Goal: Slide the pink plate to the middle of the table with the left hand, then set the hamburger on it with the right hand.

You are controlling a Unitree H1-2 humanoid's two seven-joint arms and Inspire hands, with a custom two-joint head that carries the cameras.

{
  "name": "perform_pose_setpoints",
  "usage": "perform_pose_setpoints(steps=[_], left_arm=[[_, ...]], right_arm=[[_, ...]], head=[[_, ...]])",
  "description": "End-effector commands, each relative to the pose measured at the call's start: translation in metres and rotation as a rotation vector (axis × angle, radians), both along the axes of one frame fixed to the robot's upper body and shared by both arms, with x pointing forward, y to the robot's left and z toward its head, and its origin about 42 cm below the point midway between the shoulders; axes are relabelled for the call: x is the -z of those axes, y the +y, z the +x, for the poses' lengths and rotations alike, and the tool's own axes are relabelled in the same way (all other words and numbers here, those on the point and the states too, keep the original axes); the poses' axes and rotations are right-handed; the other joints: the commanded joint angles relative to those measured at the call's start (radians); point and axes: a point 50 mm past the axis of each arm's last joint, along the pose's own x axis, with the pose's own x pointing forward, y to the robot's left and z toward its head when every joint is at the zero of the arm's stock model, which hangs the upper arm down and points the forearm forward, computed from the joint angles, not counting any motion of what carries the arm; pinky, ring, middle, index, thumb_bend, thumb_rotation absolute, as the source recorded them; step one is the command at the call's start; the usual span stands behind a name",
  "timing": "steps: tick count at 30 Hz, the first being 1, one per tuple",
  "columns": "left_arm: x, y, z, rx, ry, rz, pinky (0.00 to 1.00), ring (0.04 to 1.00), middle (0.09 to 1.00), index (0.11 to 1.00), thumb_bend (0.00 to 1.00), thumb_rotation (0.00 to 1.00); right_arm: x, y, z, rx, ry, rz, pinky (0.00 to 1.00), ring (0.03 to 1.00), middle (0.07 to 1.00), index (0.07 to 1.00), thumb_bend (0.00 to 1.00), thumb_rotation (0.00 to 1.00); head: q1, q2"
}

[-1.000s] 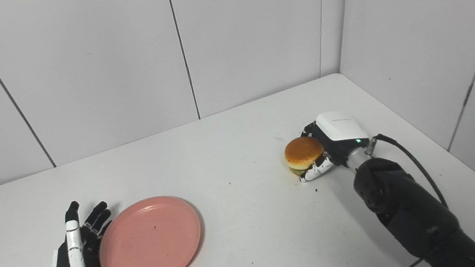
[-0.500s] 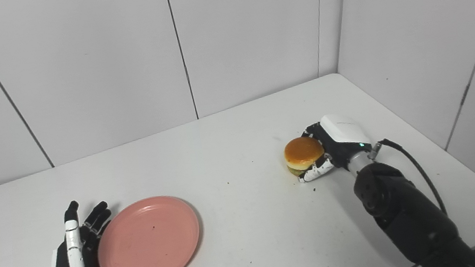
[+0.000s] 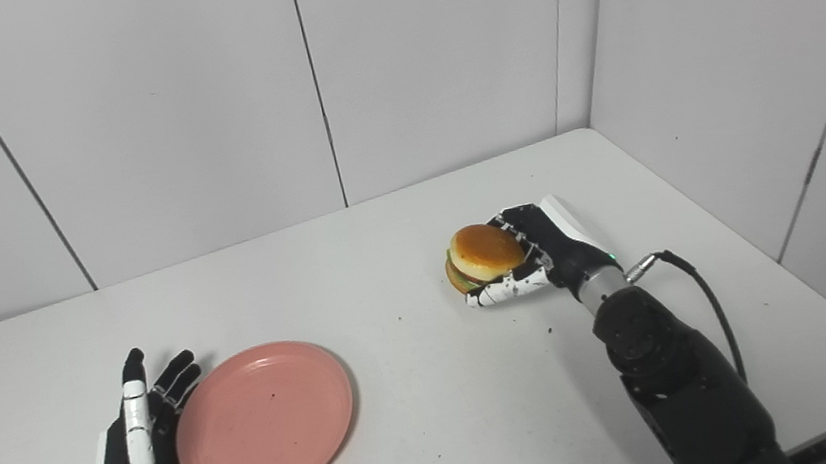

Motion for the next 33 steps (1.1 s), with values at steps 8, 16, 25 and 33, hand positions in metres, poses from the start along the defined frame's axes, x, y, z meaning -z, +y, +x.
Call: perform_pose_setpoints(steps=[8,16,25,33], left_arm=[[-0.005,-0.02,-0.003,0.002,0.021,0.025,0.76,0.809,0.793,0.981,0.63,0.89],[-0.009,-0.04,-0.002,-0.003,0.025,0.031,0.78,0.788,0.779,0.985,0.6,0.92],[-0.012,-0.057,-0.001,-0.017,0.024,0.034,0.77,0.765,0.764,0.984,0.58,0.92],[-0.013,-0.063,0.0,-0.023,0.027,0.038,0.77,0.775,0.771,0.982,0.58,0.93]], right_arm=[[-0.04,0.025,0.005,-0.09,-0.093,-0.024,0.32,0.374,0.44,0.526,0.52,0.0],[-0.053,0.054,0.01,-0.228,-0.136,-0.205,0.26,0.332,0.425,0.531,0.52,0.0],[-0.061,0.087,0.015,-0.315,-0.13,-0.199,0.22,0.3,0.412,0.527,0.52,0.0],[-0.06,0.111,0.019,-0.381,-0.139,-0.23,0.24,0.319,0.413,0.528,0.52,0.0]], head=[[0.065,0.012],[0.147,0.039],[0.2,0.048],[0.231,0.049]])
